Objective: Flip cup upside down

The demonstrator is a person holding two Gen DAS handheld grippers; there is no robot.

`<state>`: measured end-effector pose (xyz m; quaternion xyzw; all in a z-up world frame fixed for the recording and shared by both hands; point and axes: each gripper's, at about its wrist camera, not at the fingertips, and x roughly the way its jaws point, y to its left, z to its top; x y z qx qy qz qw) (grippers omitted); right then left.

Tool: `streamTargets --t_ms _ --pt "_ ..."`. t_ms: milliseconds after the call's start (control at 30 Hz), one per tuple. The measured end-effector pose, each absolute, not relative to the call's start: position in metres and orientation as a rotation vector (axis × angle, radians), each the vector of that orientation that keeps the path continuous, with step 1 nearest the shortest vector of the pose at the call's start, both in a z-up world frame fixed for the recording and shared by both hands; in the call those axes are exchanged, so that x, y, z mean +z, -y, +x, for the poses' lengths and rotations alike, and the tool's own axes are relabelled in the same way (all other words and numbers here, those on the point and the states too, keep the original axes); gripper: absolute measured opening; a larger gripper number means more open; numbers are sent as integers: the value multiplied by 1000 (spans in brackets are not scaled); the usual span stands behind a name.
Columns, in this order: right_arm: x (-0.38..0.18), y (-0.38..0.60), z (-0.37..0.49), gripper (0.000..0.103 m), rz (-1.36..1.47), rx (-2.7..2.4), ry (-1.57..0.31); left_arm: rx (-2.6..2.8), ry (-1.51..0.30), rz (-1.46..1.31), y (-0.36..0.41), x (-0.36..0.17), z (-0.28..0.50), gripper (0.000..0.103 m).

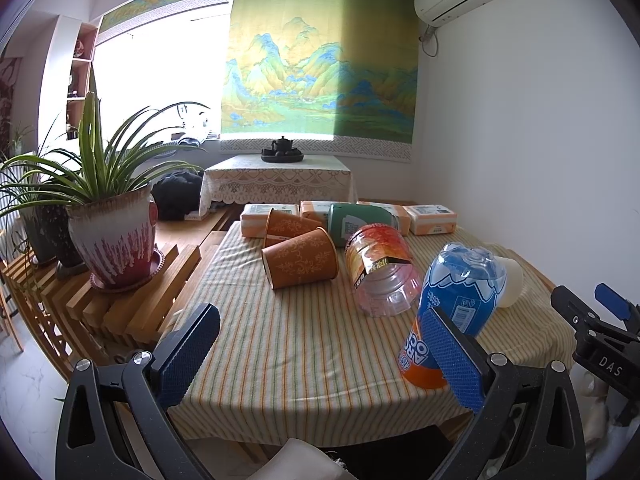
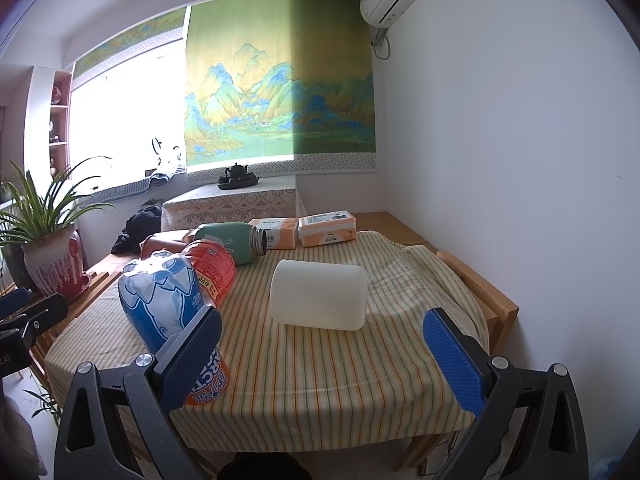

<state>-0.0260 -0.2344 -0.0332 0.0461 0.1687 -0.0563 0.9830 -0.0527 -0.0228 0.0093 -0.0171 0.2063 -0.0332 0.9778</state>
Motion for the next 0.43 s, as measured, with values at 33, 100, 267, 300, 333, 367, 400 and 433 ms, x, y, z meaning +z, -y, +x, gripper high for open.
streamTargets --t_ms 33,100,267,300,333,367,400,433 --pt "-33 234 -26 100 93 -112 -340 -67 -416 -34 23 9 -53 102" --pt "-33 234 -26 100 93 -113 -339 -66 -414 -36 23 10 -53 102" --pt "-34 234 -26 100 93 -113 -341 -66 -413 -34 23 10 -53 102" --pt "-34 235 -26 100 94 -112 -341 -68 -411 -33 23 10 -52 102" --pt "-34 235 -26 100 95 -112 -341 -70 -408 -30 24 10 -53 102" --pt "-33 235 -26 100 95 -112 -341 -68 -404 -20 25 10 -53 102" --pt "-33 235 -25 100 95 -113 -341 -64 -402 -12 26 10 -53 102" --pt "-33 235 -26 100 96 -112 -342 -63 -403 -8 27 10 -53 102"
